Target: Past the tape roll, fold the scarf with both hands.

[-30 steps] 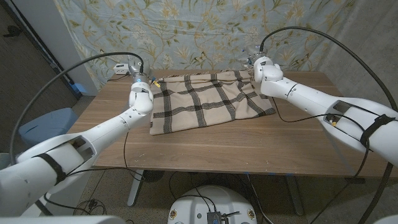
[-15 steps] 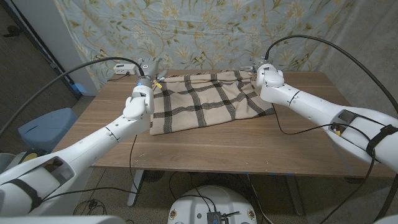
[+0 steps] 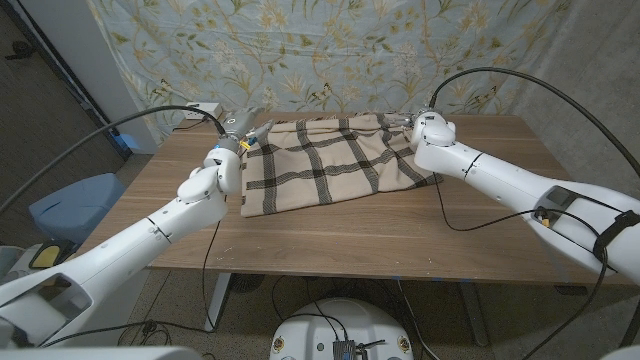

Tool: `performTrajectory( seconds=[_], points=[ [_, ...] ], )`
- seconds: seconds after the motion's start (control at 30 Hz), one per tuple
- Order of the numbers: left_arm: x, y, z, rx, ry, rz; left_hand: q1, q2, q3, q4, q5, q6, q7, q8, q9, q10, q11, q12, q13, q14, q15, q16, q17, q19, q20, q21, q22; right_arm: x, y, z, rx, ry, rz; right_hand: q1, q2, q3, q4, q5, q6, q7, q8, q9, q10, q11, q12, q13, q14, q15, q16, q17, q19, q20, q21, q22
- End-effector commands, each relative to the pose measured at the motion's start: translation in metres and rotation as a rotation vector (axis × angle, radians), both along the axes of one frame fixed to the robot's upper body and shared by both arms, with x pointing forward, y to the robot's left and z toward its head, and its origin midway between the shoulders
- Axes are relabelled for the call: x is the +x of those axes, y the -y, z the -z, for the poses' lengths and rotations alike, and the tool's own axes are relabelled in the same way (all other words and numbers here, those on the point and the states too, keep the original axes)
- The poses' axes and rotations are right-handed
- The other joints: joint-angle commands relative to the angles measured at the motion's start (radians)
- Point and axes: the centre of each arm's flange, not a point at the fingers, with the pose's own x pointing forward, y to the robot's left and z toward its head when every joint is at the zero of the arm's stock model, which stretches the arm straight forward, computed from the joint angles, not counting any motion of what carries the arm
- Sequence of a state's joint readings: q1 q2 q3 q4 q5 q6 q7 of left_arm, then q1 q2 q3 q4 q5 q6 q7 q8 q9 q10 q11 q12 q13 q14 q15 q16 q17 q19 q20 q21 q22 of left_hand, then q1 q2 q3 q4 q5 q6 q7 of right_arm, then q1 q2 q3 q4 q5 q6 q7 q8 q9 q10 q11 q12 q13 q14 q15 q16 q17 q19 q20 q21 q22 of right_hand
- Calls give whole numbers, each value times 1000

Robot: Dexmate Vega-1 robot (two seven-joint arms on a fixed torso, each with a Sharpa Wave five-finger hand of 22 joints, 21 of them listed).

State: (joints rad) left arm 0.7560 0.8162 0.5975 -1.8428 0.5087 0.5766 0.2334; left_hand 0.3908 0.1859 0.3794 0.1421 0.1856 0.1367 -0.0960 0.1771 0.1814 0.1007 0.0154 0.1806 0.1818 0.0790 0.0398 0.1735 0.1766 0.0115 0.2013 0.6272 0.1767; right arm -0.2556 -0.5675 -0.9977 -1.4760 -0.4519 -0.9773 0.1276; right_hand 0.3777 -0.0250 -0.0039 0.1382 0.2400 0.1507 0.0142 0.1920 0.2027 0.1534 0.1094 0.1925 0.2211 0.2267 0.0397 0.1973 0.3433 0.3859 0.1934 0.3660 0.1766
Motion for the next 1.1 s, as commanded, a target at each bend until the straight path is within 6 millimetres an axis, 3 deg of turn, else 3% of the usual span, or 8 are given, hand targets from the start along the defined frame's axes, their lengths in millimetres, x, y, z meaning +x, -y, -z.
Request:
performTrajectory(
  seconds=[0.03,0.4,0.47,0.57,0.77,0.93,1.03,1.1],
  points=[
    [5,-22,26,33,-45,82,-13,-2,6,9,12,-11,-9,-1,2,-9,-3,1,3,-9,-2,1,0,-4,-12,-10,0,-4,5,29,60,-65,39,7,-2,-6,-4,7,-14,-2,-4,1,1,12,5,1,2,10,5,-2,3,-3,-4,2],
    [19,-33,45,59,-154,126,-30,-3,15,16,16,-33,-18,-3,1,-33,-6,1,2,-41,-3,-2,-1,-32,-23,-31,0,0,12,55,83,-95,66,33,-1,-4,-22,17,-3,-25,6,1,-8,9,7,3,-10,11,3,-14,2,17,-17,1],
    [23,-34,49,69,-168,123,-50,1,26,25,22,-52,-22,-1,1,-71,-23,-1,2,-102,-7,-6,0,-74,-36,-57,2,1,14,60,79,-86,67,60,3,1,-37,24,-11,-37,6,1,-15,6,8,5,-38,9,-3,-24,-26,-4,-38,1],
    [25,-34,52,83,-170,112,-53,1,28,26,23,-54,-24,0,1,-72,-23,1,2,-105,-7,-5,0,-78,-39,-60,2,2,17,65,88,-87,76,75,7,4,-46,28,-10,-49,8,1,-18,-10,10,6,-51,4,-4,-30,-38,-12,-49,2],
    [32,-37,61,75,-193,88,-74,-4,35,28,24,-54,-14,5,1,-61,-15,13,2,-95,13,8,0,-89,6,-72,5,8,21,78,84,-117,98,82,9,5,-49,30,-8,-51,9,1,-14,-12,12,7,-50,1,-2,-33,-35,-14,-51,2],
    [40,-44,68,57,-240,107,-84,-14,33,27,23,-57,-12,5,1,-57,-12,16,3,-92,0,10,0,-80,3,-73,5,11,23,85,93,-147,107,94,8,6,-57,33,-25,-57,3,1,-43,-2,4,8,-62,12,-3,-38,-33,-19,-56,2],
    [45,-48,70,45,-279,138,-94,-20,31,27,23,-63,-16,4,1,-63,-14,15,3,-104,-3,6,0,-97,4,-83,5,13,23,90,113,-153,119,110,17,6,-65,39,-17,-46,10,2,7,1,30,13,0,-11,26,-46,23,-13,-49,3],
    [47,-48,72,46,-289,143,-100,-20,30,27,23,-70,-19,2,1,-70,-20,13,3,-111,-3,5,0,-106,3,-88,5,15,24,92,109,-161,127,117,22,9,-68,41,-14,-40,12,2,18,7,35,15,10,-8,30,-48,34,-16,-48,4]
  ],
)
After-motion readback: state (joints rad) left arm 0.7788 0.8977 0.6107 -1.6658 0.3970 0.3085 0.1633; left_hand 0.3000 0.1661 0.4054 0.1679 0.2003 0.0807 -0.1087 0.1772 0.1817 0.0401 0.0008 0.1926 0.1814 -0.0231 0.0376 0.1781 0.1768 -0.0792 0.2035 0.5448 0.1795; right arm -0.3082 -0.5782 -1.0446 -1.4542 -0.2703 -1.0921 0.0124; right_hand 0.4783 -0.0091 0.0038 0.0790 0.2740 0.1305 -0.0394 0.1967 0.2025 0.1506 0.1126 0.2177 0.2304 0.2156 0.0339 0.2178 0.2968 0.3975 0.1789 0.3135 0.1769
